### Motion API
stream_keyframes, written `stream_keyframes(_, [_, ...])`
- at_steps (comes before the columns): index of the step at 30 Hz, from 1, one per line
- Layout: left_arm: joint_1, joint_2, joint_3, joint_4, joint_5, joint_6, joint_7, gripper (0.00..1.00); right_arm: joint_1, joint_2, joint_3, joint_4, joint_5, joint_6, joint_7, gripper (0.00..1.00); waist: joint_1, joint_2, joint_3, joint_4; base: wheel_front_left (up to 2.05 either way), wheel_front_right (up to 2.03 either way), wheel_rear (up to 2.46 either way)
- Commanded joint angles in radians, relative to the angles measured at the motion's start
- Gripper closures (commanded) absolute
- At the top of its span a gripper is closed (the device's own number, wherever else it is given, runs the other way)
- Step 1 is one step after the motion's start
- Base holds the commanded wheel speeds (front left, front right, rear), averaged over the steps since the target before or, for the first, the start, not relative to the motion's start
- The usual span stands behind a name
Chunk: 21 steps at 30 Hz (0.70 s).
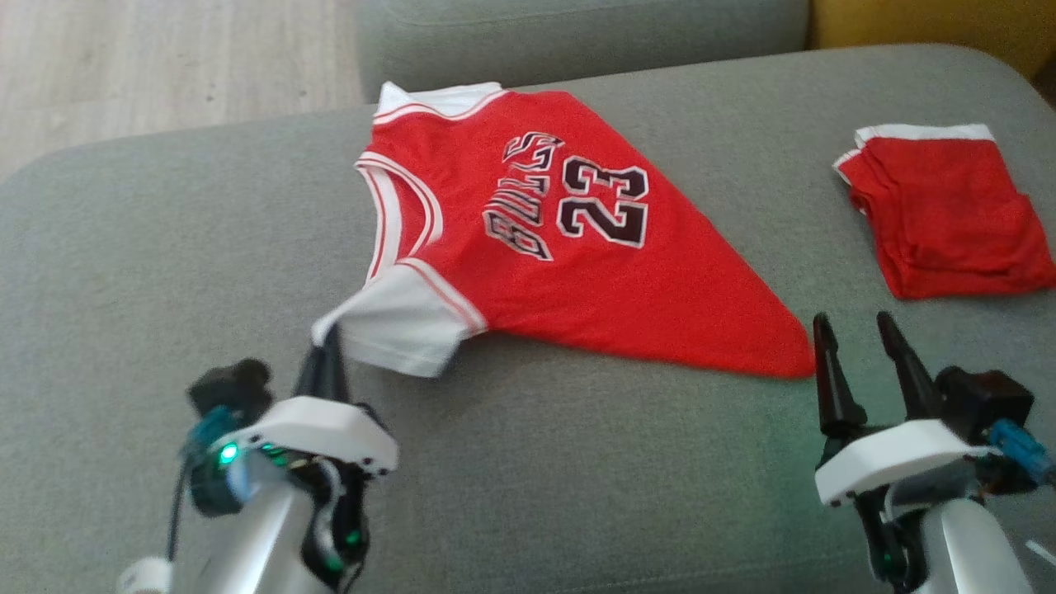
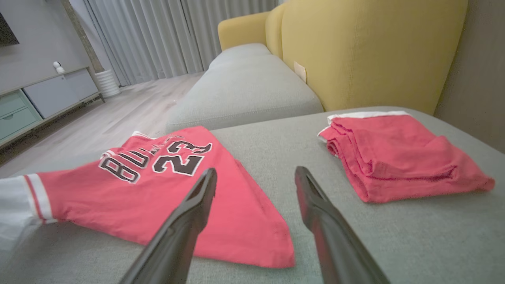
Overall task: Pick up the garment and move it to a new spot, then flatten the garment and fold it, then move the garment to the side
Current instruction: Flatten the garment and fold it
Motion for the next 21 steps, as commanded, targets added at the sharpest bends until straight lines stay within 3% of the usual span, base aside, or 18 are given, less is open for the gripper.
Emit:
stream_keyframes(1, [-0.005, 0.018, 0.070, -0.065, 0.029, 0.014, -0.013, 1.00, -0.007, -0.003, 0.017, -0.019, 0.006, -0.001, 0.007, 0.00, 0.0000, 0.0000, -0.014, 0.020, 0.00, 0.00, 0.00])
stream_keyframes(7, [0.066, 0.006, 0.163, -0.153, 0.113, 0.008, -0.013, 1.00, 0.009, -0.002, -0.002, 0.045, 0.017, -0.001, 0.036, 0.00, 0.0000, 0.0000, -0.027, 0.053, 0.00, 0.00, 0.00])
stream_keyframes(21, [0.107, -0.023, 0.154, -0.133, 0.162, -0.056, -0.013, 1.00, -0.026, -0.002, 0.101, 0.254, 0.169, -0.001, 0.062, 0.00, 0.0000, 0.0000, -0.022, 0.074, 0.00, 0.00, 0.00])
